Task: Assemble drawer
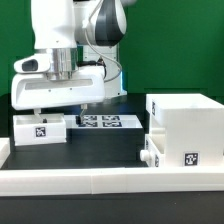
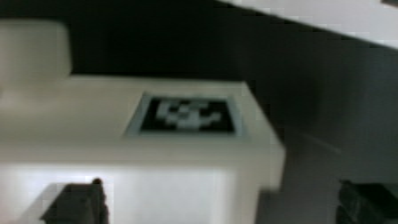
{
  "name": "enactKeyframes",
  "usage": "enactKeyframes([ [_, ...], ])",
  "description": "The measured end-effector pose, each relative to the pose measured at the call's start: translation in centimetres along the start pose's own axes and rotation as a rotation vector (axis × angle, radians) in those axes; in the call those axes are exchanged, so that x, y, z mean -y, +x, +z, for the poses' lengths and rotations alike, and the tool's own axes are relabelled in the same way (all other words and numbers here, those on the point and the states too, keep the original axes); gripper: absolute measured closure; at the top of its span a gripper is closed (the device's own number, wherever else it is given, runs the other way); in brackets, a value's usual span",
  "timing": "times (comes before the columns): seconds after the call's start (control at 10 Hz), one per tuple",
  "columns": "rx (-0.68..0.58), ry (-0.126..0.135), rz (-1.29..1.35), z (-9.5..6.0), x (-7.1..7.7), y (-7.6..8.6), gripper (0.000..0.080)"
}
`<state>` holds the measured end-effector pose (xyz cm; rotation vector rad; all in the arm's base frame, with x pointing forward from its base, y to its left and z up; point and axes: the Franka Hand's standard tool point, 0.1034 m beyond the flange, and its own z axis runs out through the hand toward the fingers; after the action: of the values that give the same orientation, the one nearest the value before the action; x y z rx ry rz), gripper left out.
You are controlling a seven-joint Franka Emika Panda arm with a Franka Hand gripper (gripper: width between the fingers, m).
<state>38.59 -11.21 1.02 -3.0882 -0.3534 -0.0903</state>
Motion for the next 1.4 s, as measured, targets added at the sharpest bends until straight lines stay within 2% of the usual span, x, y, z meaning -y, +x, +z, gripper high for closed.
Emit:
enactKeyframes([
  [0.4, 0.003, 0.003, -0.011, 0.6, 0.2, -0.3, 0.0164],
  [0.6, 0.003, 0.003, -0.012, 0.6, 0.2, -0.3, 0.0512],
  [0.7, 0.003, 0.003, -0.012, 0.6, 0.2, -0.2, 0.0648],
  [0.8, 0.003, 0.003, -0.013, 0.6, 0.3, -0.2, 0.0648],
  [0.9, 0.002, 0.003, -0.014, 0.6, 0.3, -0.2, 0.0758],
  [1.2, -0.001, 0.003, -0.024, 0.5, 0.6, 0.3, 0.0758],
  [1.4, -0.011, 0.001, -0.042, 0.3, 1.7, 1.7, 0.0758],
])
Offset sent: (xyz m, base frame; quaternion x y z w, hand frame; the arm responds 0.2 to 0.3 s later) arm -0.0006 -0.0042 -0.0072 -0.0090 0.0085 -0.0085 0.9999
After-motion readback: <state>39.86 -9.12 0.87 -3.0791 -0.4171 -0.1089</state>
